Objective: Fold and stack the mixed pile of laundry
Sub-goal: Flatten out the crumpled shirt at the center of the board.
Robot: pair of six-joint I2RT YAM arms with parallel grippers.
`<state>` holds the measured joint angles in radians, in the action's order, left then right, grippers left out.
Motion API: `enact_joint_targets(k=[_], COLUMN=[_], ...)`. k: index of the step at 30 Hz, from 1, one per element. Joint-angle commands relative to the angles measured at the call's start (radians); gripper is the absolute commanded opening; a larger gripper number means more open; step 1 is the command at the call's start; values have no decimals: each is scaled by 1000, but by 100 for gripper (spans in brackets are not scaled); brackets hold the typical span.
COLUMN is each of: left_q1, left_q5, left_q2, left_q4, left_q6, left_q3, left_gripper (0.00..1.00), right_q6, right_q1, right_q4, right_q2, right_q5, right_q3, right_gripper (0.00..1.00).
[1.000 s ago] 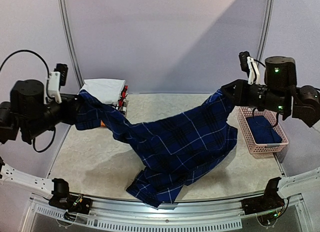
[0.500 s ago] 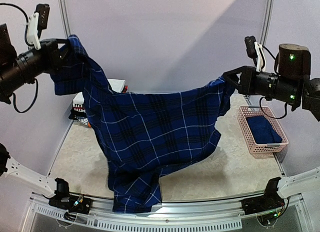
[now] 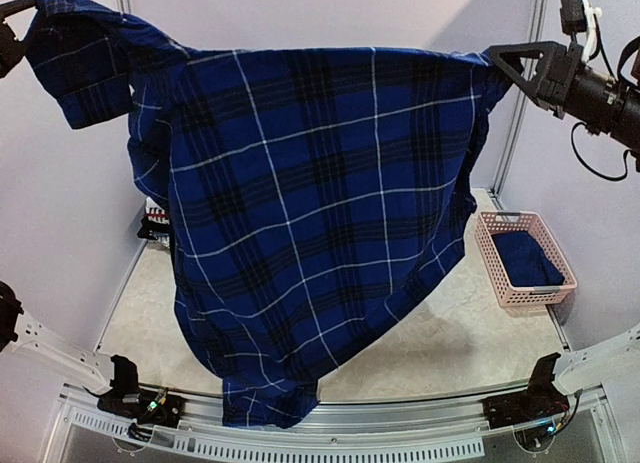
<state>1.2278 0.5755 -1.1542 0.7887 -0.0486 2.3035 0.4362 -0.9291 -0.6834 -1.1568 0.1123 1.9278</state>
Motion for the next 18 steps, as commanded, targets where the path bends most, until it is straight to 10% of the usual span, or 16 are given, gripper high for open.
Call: enact_joint_targets(k=[1, 8, 18], left_q1=[-10, -69, -426], left_q5=[35, 494, 74], left_q2=[-17, -243, -769], left_q4=[-76, -264, 89], left_q6=[-98, -379, -96], left_q3=[-99, -304, -43], left_gripper=[0, 0, 0], right_q6=[83, 286, 271], right_q1=[2, 42, 325], right_q4=[-23, -190, -198], right_q2=[62, 21, -252], right_q5=[311, 792, 618], right_q3=[-193, -445, -415], right_gripper=[0, 0, 0])
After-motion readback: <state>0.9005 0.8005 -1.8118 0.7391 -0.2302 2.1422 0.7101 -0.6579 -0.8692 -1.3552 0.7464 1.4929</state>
